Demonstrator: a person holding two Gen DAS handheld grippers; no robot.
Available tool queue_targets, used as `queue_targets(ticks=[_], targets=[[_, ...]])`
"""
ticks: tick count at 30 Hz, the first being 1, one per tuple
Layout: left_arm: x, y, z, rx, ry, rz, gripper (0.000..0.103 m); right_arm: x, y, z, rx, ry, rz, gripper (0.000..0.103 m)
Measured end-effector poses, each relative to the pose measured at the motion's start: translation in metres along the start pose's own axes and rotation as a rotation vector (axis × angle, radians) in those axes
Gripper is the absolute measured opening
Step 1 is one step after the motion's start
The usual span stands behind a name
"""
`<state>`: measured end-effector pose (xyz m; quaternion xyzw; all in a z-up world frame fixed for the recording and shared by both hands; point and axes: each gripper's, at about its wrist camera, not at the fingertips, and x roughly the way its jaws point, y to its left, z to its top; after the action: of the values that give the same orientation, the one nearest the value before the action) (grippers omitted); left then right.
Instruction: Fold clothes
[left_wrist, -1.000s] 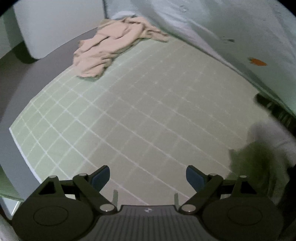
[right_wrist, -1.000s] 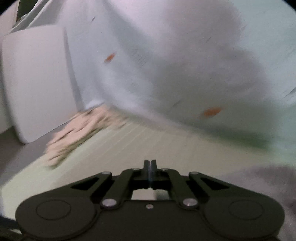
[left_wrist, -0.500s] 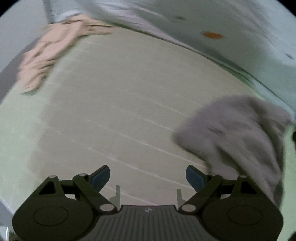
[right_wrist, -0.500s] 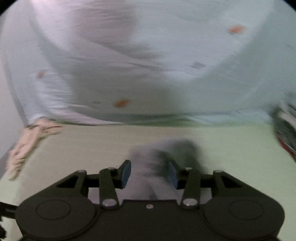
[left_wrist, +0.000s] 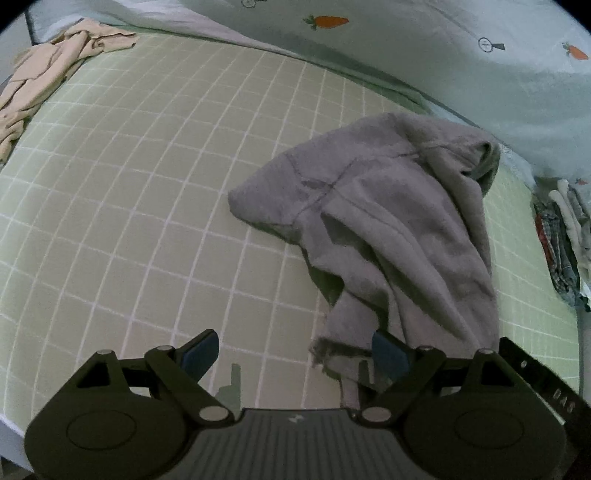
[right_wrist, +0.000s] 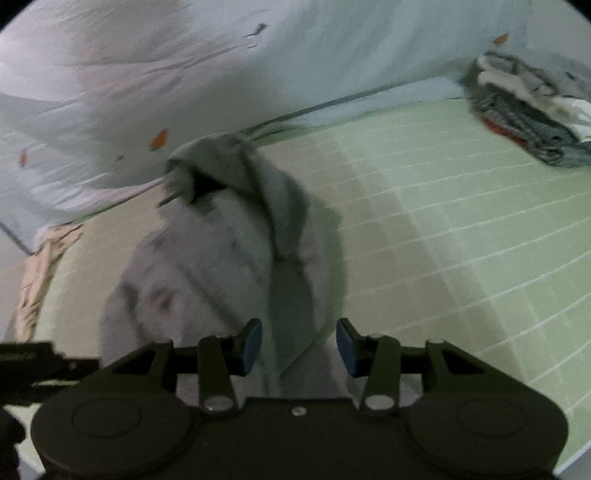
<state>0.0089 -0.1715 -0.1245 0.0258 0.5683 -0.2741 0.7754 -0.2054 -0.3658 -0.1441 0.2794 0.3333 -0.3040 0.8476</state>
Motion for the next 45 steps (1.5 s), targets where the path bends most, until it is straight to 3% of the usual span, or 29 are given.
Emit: queue_targets(ticks=[9,15,16,18,20,24,29,33,45], targets=[[-0.02,-0.001,-0.031,-0.009,-0.022,0.047,0.09,-0.013,0.009,-0.024,-0.014,0.06,0.172,0.049],[-0.023,0.006,-0.033,-0.049,-0.042,0.043,0.09,-0.009,0.026,-0.032,-0.097,0.09,0.177,0.055],[-0.023,0.006,-0.033,-0.053,-0.042,0.045,0.09,-0.006,0.029,-0.035,-0.122,0.1,0.172,0.05],[-0.023,0.005,-0.033,-0.054,-0.045,0.051,0.09,0.0,0.032,-0.038,-0.145,0.121,0.166,0.012],[-0.026,0.005,-0.034,-0.052,-0.053,0.056,0.09,-0.003,0.034,-0.036,-0.153,0.105,0.201,0.008],[-0.029,0.008,-0.032,-0.075,-0.068,0.067,0.091,-0.029,0.044,-0.022,-0.223,-0.018,0.281,0.006],[-0.03,0.012,-0.025,-0.118,-0.085,0.076,0.091,-0.036,0.059,0.014,-0.242,-0.104,0.365,0.006],[-0.028,0.012,-0.015,-0.133,-0.097,0.089,0.091,-0.024,0.066,0.058,-0.222,-0.17,0.382,0.006],[0.004,0.004,0.048,-0.188,-0.097,0.102,0.091,0.035,0.102,0.236,-0.293,-0.438,0.375,0.006]])
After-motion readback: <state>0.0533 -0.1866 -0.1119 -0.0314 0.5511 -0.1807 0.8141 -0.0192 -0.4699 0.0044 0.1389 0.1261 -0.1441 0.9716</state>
